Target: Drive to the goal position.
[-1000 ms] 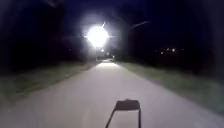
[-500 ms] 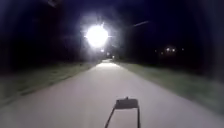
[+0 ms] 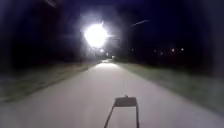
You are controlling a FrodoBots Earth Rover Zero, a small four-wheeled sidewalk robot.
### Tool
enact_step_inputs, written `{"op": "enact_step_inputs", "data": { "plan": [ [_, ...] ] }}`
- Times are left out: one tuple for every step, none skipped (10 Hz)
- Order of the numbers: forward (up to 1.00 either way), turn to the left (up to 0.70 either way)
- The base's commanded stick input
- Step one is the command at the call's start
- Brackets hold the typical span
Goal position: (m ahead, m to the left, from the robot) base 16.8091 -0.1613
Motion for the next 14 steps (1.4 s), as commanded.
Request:
{"op": "enact_step_inputs", "data": {
  "plan": [
    [1.0,0.0],
    [1.0,0.0],
    [1.0,0.0],
    [1.0,0.0],
    [1.0,0.0],
    [1.0,0.0],
    [1.0,0.0],
    [1.0,0.0],
    [1.0,0.0],
    [1.0,0.0],
    [1.0,0.0],
    [1.0,0.0],
    [1.0,0.0],
    [1.0,0.0]
  ]
}}
